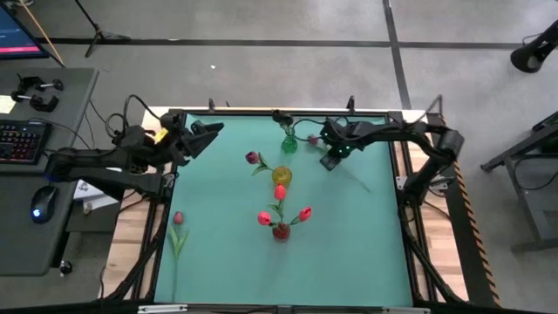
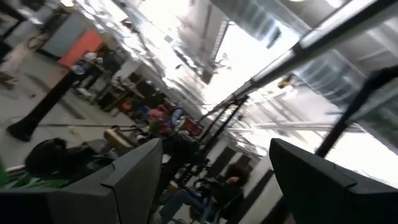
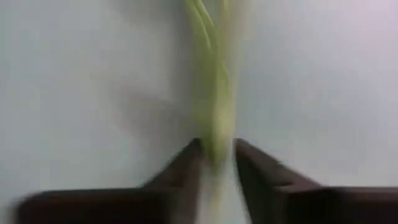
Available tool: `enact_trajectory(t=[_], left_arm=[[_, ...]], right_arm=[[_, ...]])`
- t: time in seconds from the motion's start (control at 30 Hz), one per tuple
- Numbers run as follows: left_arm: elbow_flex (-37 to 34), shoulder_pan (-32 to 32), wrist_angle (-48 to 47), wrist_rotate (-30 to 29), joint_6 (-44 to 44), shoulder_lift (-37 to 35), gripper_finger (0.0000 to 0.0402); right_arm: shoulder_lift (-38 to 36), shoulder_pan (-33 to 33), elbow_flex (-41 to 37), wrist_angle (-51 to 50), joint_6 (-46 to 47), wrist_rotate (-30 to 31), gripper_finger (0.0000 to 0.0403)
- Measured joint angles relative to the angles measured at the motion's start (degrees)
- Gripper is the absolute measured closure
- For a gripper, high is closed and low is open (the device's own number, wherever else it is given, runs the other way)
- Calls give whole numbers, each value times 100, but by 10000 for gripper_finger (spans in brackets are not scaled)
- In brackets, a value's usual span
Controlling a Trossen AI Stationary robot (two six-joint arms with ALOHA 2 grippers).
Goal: Sort flowers into vase by color
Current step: Put the top red flower into the yellow flower vase
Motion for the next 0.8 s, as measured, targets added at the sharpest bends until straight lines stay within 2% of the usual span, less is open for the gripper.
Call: enact_trajectory(t=[0.03, 0.07, 0.2, 0.3, 0.43, 0.53, 0.63, 0.8], left_arm=[[0, 0, 32, 74, 28, -36, 116], [0, 0, 39, 126, 49, -80, 116], [0, -2, 25, 261, 190, -283, 116], [0, -2, 33, 346, 315, -442, 116], [0, -2, 29, 465, 462, -611, 116], [0, -2, -33, 527, 581, -714, 116], [2, -2, -137, 527, 686, -719, 116], [2, -2, -222, 503, 921, -640, 116]], right_arm=[[-173, -5, 1, -69, -3, 20, 363], [-366, -18, 14, -154, -9, 24, 382], [-1265, -68, 17, -782, 322, 57, 382], [-2085, -66, 17, -1128, 685, -92, 399], [-3257, 169, 17, -1148, 1543, -297, 400], [-4016, 654, 17, -387, 2126, -199, 401], [-4384, 1384, 18, 762, 2295, 216, 402], [-4091, 2641, 19, 2890, 1280, 1024, 402]])
